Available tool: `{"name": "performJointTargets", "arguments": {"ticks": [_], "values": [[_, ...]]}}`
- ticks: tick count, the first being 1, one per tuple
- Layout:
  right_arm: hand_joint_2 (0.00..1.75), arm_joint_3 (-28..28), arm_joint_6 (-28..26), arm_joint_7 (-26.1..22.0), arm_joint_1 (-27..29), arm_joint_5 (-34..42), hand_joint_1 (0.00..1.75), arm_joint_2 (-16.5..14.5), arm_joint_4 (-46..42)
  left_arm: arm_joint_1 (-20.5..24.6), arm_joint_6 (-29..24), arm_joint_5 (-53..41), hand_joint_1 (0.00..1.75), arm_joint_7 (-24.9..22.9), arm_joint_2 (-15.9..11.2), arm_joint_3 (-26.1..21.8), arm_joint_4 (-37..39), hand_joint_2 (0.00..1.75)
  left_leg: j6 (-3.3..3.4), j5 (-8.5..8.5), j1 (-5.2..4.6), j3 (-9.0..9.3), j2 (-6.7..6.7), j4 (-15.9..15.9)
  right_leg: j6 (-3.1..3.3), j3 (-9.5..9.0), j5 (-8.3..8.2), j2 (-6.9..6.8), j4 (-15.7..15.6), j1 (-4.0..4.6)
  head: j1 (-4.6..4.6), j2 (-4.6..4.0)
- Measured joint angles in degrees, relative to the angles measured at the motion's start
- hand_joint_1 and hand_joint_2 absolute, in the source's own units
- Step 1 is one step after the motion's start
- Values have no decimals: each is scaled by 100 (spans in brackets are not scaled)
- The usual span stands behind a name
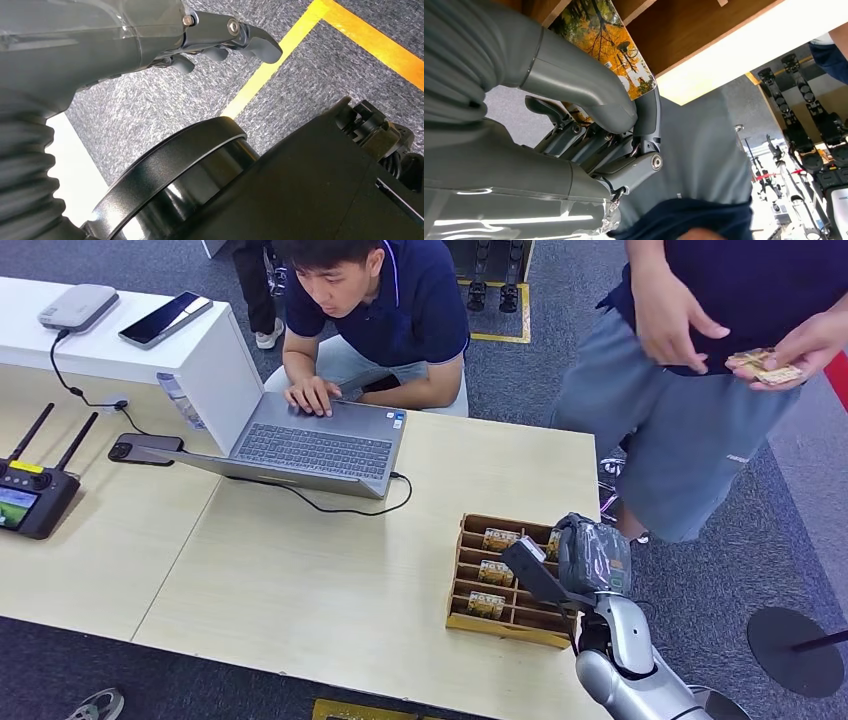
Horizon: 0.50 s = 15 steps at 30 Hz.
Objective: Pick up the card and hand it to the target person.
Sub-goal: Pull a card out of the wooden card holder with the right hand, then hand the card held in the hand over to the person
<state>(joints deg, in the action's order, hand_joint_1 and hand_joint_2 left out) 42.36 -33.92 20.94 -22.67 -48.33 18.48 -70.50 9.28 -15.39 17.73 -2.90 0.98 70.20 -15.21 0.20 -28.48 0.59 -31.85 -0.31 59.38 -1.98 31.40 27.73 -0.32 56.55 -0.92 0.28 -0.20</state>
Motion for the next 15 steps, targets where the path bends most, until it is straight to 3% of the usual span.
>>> {"name": "performJointTargets", "arguments": {"ticks": [6, 15], "values": [[175, -193, -258, 123, -49, 68, 175, 81, -438, 0, 0, -8, 0, 0, 0, 0, 0, 175, 0, 0, 0, -1, 0, 0, 0, 0, 0, 0, 0, 0, 0, 0], [175, -621, -67, 436, -583, 34, 175, 389, -1839, 6, 2, -15, 0, 8, 0, 0, 0, 175, 1, 2, -1, 0, 0, 2, 0, 0, -1, 0, 0, -1, -1, 0]]}}
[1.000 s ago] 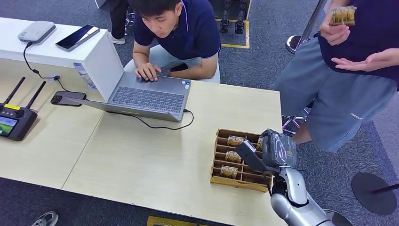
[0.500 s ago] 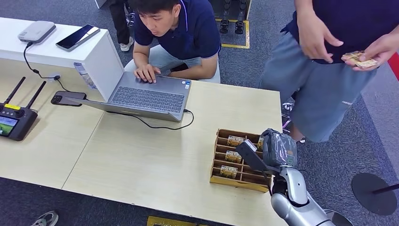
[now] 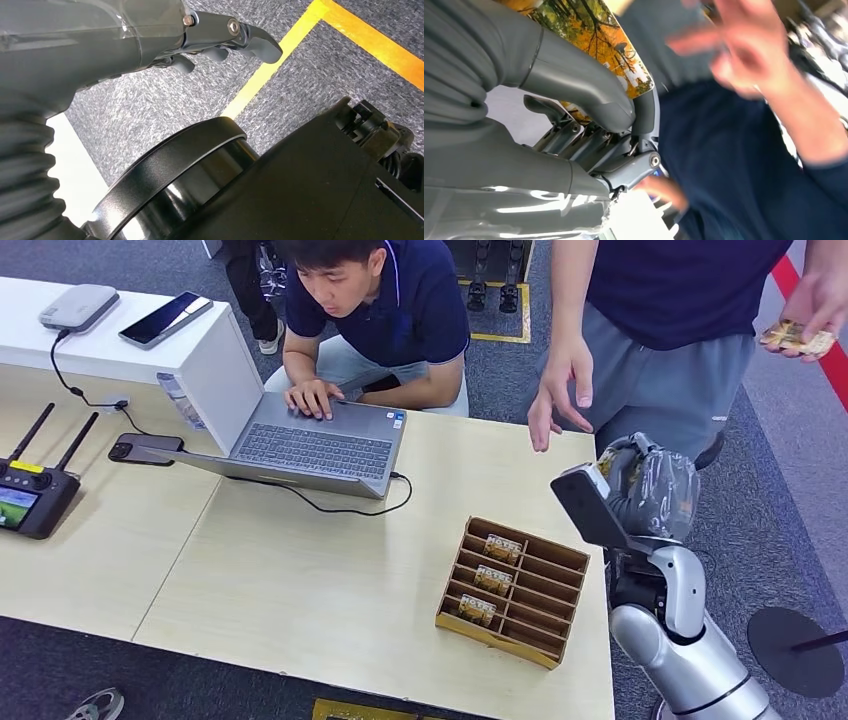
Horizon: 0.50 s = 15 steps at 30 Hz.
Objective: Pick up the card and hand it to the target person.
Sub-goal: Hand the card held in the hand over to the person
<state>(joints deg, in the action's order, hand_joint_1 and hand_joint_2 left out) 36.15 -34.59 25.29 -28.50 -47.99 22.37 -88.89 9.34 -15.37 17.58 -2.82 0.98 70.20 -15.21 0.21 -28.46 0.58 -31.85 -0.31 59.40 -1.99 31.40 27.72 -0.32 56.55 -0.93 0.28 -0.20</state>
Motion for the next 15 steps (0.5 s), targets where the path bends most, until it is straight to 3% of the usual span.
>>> {"name": "performJointTargets", "arguments": {"ticks": [15], "values": [[175, -188, -144, -87, -216, 423, 175, 150, -689, 5, -14, -13, 0, 11, 17, 0, 0, 175, 0, 0, 0, -2, 0, 0, 0, 0, 0, -1, 0, 0, 0, 0]]}}
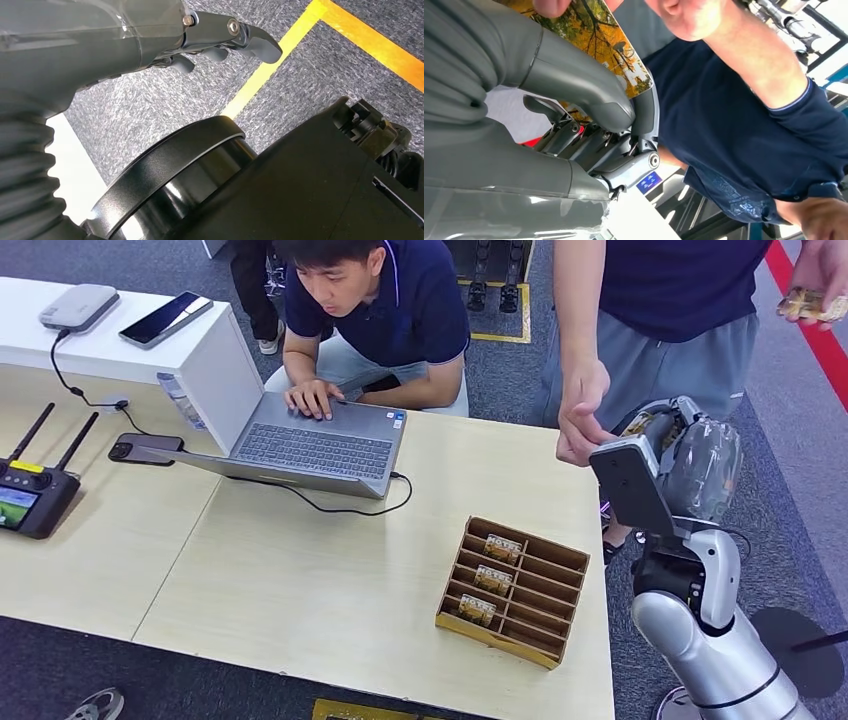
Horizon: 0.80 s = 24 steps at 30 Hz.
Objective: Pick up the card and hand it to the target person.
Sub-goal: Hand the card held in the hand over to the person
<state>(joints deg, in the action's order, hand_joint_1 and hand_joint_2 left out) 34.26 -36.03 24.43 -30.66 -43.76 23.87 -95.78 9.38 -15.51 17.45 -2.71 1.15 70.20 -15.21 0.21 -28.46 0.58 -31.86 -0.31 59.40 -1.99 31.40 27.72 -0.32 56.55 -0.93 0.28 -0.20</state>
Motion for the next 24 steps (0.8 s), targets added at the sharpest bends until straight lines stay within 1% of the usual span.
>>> {"name": "performJointTargets", "arguments": {"ticks": [1, 2, 3, 5, 6, 7, 11, 15, 19, 21, 24], "values": [[175, 2, -10, -35, -9, 35, 175, -1, 0, 4, 3, -21, 0, -4, 1, 1, 0, 175, 0, 0, 0, 0, 0, 0, 0, 0, 0, 0, 0, 0, 0, 0], [175, 5, -17, -68, -18, 62, 164, -2, 0, 9, 3, -53, 0, -13, 2, 2, 0, 175, 0, 0, 0, -1, 0, 0, 0, 0, 0, -1, 0, 0, 1, 0], [175, 9, -23, -102, -26, 82, 120, -4, 1, 16, -4, -86, 0, -30, 6, 3, 0, 175, 0, 0, 0, -1, 0, 0, 0, 0, 0, -1, 1, 0, 0, 0], [175, 21, -42, -147, -36, 110, 33, -9, 2, 26, -48, -132, 0, -74, 18, 4, 0, 87, 0, 0, 0, -1, -1, 0, 0, 0, 0, -1, 1, 0, 1, 0], [175, 29, -55, -159, -38, 125, 0, -12, 4, 27, -74, -129, 0, -98, 26, 4, 0, 44, 0, 0, 0, -1, -1, 0, 0, 0, 0, -2, 1, 0, 1, 0], [175, 38, -67, -162, -38, 144, 0, -14, 5, 21, -92, -113, 0, -116, 33, 4, 0, 0, 0, 0, 0, -2, -1, 0, 0, 0, 0, -1, 1, 0, 1, 0], [175, 66, -84, -174, -37, 368, 0, -22, 7, -52, -81, -65, 0, -164, 44, 4, 2, 0, 0, 0, 0, -2, 0, 0, 0, 1, 0, -1, 0, 0, 0, 0], [0, 95, -81, -212, -24, 622, 0, -24, 7, -120, -60, -4, 0, -177, 43, 4, 2, 0, 0, 0, 0, -1, 0, 0, 0, 2, 0, -1, -1, 0, 0, 0], [175, 97, -57, -355, 46, 1065, 0, -24, 4, -171, -65, 56, 0, -165, 39, 2, 2, 0, 0, 0, 0, 0, 0, 0, 0, 2, 0, -1, -1, 0, 0, 0], [175, 96, 38, -516, 137, 1535, 0, -18, -6, -182, -95, 126, 0, -128, 38, 2, 2, 0, 0, 0, 0, 2, 0, 0, 0, 2, 0, -1, -1, 0, 0, 0], [175, 92, 278, -879, 398, 2578, 0, 17, -50, -197, -134, 235, 0, -73, 34, 1, 2, 0, 0, 0, 0, 0, -1, 0, 0, 2, 1, -2, -1, 1, 0, 0]]}}
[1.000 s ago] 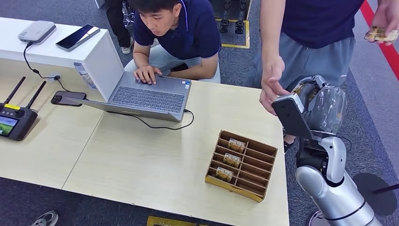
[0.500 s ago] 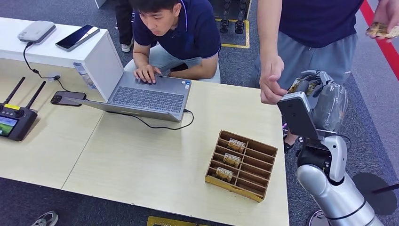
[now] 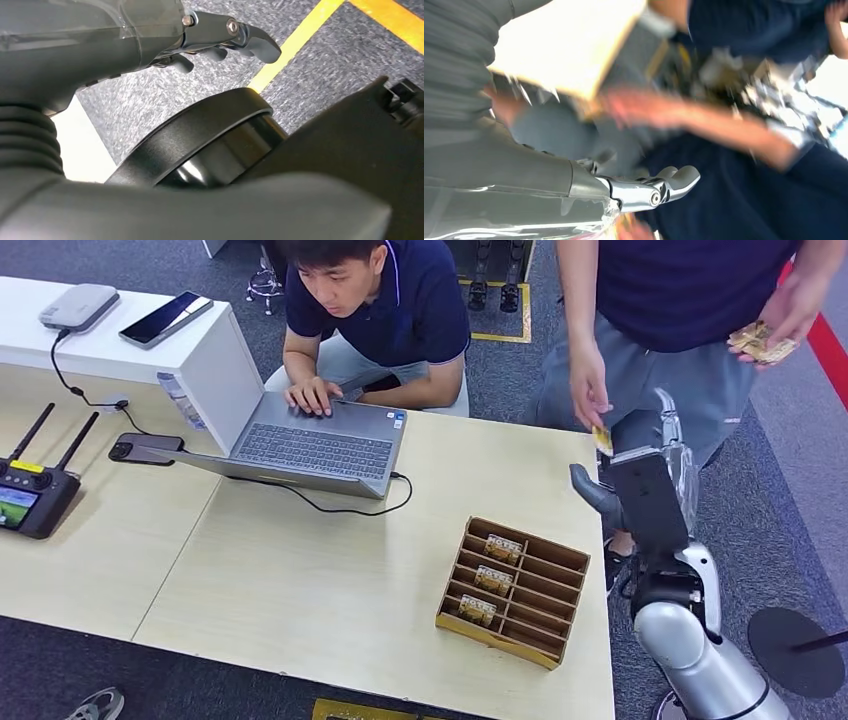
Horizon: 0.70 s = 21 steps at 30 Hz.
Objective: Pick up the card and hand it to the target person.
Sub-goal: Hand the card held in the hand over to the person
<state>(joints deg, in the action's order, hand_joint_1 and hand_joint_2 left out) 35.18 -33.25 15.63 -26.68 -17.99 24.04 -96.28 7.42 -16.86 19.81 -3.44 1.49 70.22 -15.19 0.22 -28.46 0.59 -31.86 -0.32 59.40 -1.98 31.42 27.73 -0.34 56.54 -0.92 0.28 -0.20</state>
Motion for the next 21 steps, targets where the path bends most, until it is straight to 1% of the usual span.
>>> {"name": "performJointTargets", "arguments": {"ticks": [2, 5, 8, 10, 12, 15, 17, 20, 21], "values": [[175, -10, 261, -249, 187, 756, 0, 42, -38, -8, -6, 57, 0, 5, -6, -3, 0, 0, 0, 0, 0, -1, 0, 0, 0, 1, 0, 1, 0, 0, 0, 0], [175, -54, 820, -594, 484, 2007, 0, 137, -120, -17, 0, 141, 0, 3, -20, -11, 1, 0, 1, -1, 0, -1, 0, 0, 0, 2, 0, -1, -1, 0, -1, 0], [175, -105, 1317, -859, 835, 3006, 0, 287, -228, -37, 9, 212, 0, 0, -33, -18, 2, 0, 2, -2, -1, -1, 0, 0, 0, 2, 0, -2, -2, 0, 1, 0], [175, -138, 1521, -970, 1095, 3408, 0, 411, -314, -44, 9, 255, 0, -4, -41, -27, 2, 0, 3, -3, -1, -1, 0, 0, 0, 2, 0, -2, -2, 0, 1, 0], [175, -181, 1617, -1031, 1353, 3618, 0, 534, -402, -47, 9, 302, 0, -14, -48, -44, 2, 0, 3, -4, -1, -1, 0, 0, 0, 2, 1, -2, -3, 0, 1, 0], [175, -269, 1618, -1184, 1802, 3870, 0, 704, -527, -56, 10, 366, 0, -50, -59, -61, 3, 0, 4, -6, -1, -1, -1, 0, 0, 2, 1, -4, -3, 0, 0, 0], [175, -334, 1593, -1297, 2068, 3980, 5, 792, -590, -66, 14, 398, 0, -69, -69, -72, 4, 0, 4, -7, -1, -1, 1, -1, -1, 2, 1, -2, -3, 0, 1, 0], [175, -414, 1579, -1381, 2322, 4054, 28, 886, -653, -68, 19, 402, 0, -77, -82, -97, 4, 0, 4, -8, -1, 1, 3, -1, -1, 2, 1, 2, -3, 0, 0, 0], [175, -429, 1579, -1391, 2381, 4063, 58, 911, -669, -68, 18, 402, 0, -75, -86, -102, 4, 0, 4, -8, -1, 1, 2, -1, -1, 2, 1, 3, -3, 0, -1, 0]]}}
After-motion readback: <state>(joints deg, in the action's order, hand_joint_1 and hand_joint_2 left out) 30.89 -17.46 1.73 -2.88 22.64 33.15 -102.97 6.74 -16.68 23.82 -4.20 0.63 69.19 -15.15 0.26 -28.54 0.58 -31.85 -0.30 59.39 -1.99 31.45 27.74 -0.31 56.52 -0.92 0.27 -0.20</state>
